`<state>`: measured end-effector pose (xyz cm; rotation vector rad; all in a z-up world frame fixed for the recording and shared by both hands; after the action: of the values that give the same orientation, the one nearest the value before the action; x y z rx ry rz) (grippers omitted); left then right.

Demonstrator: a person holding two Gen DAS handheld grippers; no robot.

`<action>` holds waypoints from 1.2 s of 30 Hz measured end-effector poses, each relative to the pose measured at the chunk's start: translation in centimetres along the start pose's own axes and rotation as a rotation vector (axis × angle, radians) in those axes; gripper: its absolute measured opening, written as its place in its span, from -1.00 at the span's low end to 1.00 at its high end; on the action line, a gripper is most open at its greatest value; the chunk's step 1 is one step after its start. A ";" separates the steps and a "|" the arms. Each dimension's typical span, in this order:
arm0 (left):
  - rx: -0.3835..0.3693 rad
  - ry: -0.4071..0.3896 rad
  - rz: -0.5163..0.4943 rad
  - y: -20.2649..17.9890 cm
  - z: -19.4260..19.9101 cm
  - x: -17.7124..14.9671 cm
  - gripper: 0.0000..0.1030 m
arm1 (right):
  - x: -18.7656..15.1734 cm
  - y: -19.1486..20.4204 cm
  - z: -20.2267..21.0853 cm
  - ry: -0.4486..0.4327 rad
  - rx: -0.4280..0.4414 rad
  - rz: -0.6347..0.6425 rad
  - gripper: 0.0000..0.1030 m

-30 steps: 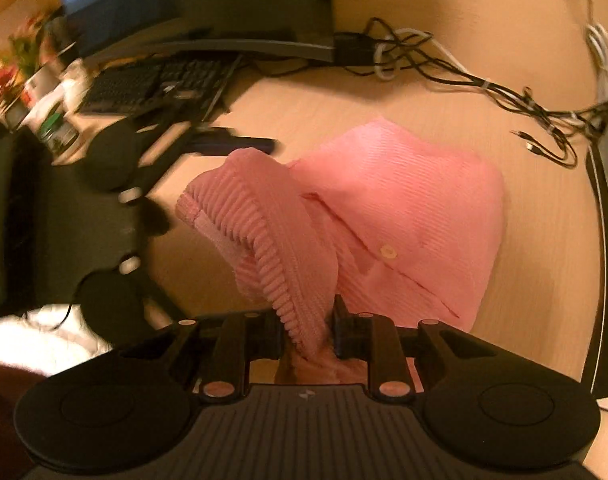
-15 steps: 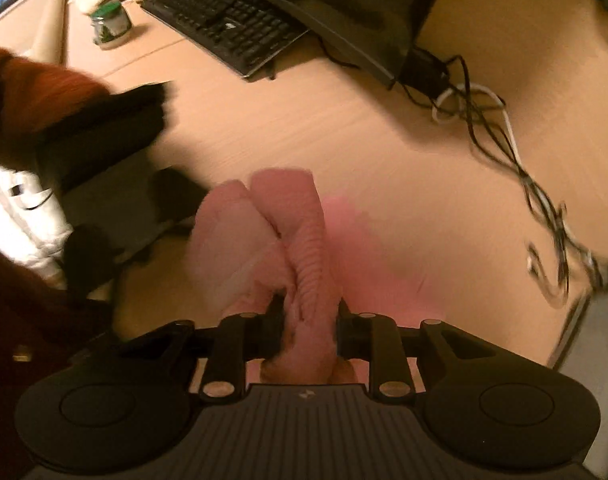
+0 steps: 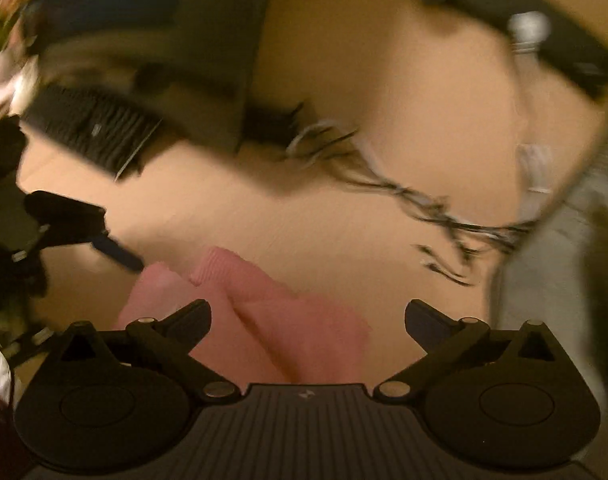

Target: Fold clothes

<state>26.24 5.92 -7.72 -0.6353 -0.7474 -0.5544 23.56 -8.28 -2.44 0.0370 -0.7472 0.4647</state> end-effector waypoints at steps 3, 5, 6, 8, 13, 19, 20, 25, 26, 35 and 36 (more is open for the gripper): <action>0.089 -0.015 -0.034 1.8 0.0 2.3 1.00 | -2.0 0.5 2.3 -0.061 -0.074 -0.080 1.00; 0.119 -0.019 -0.044 2.5 -0.6 3.3 1.00 | -3.8 0.9 3.1 -0.083 -0.123 -0.118 1.00; 0.119 -0.018 -0.054 2.4 -1.1 3.8 1.00 | -4.7 0.7 2.8 -0.078 -0.147 -0.146 1.00; 0.115 -0.022 -0.077 1.9 -1.6 4.9 1.00 | -6.6 0.3 2.3 -0.069 -0.193 -0.206 1.00; 0.021 -0.042 -0.131 -0.8 -2.0 6.5 1.00 | -8.8 -3.7 -3.0 -0.058 -0.289 -0.382 1.00; -0.001 0.102 -0.139 -1.2 -6.3 5.9 1.00 | -10.3 -6.3 -7.1 0.002 -0.211 -0.473 1.00; 0.000 0.114 -0.128 -0.9 -6.6 5.7 1.00 | -10.2 -6.4 -6.2 -0.010 -0.180 -0.502 1.00; 0.001 0.173 -0.076 0.9 -7.8 4.7 1.00 | -11.6 -6.0 -3.4 -0.021 0.161 -0.803 1.00; 0.001 0.185 -0.066 1.2 -8.0 4.5 1.00 | -12.0 -5.7 -4.1 -0.004 0.227 -0.861 1.00; 0.096 0.183 -0.083 0.0 -6.3 1.8 1.00 | -5.6 -4.6 -10.5 0.036 0.306 -0.702 0.88; 0.112 0.185 -0.086 -0.3 -5.7 1.0 1.00 | -4.1 -4.4 -11.4 0.028 0.292 -0.644 0.88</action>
<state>29.21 1.51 -10.09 -0.4434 -0.6282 -0.6366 30.18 -11.66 -12.99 0.5284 -0.5936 -0.0461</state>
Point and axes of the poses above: each gripper's, at about its wrist camera, not at the fingertips, and z roughly against the way its jaws point, y to its left, x to its top, the point moved 9 cm from there along -z, roughly the way its jaws point, and after that the axes turned 5 degrees about x, right-handed, at the moved point
